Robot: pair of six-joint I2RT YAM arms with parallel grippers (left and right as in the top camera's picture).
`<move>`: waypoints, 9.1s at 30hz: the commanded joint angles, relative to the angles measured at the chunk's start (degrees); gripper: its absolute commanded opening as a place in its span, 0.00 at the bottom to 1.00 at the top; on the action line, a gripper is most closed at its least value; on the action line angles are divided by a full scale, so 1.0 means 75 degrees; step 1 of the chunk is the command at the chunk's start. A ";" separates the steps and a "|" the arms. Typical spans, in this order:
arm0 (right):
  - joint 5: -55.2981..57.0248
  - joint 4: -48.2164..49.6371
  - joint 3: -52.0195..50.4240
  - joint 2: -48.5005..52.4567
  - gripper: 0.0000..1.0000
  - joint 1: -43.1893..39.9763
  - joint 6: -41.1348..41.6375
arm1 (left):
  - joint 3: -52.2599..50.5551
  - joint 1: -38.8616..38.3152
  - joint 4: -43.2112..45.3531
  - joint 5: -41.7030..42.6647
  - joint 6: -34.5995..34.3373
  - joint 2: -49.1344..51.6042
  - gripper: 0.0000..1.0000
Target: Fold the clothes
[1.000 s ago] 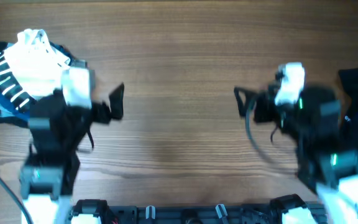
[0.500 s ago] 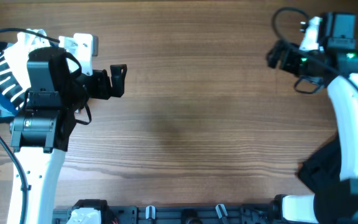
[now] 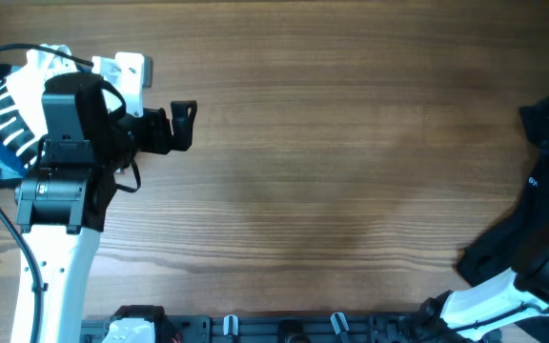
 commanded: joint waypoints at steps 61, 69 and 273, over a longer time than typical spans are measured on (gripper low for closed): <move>0.1029 0.0052 0.0041 -0.2801 0.63 0.7347 0.0099 | 0.0163 -0.0527 0.0350 0.0268 0.0003 0.0341 1.00; 0.0166 -0.0420 0.0041 -0.3416 0.65 0.6073 0.0166 | 0.0163 -0.1705 0.0446 -0.0256 0.0388 0.2629 1.00; -0.3783 0.1932 -0.2908 -0.1256 0.04 0.4357 -0.1128 | 0.2702 -0.1303 -0.0405 -0.0895 -0.1614 -0.0219 0.04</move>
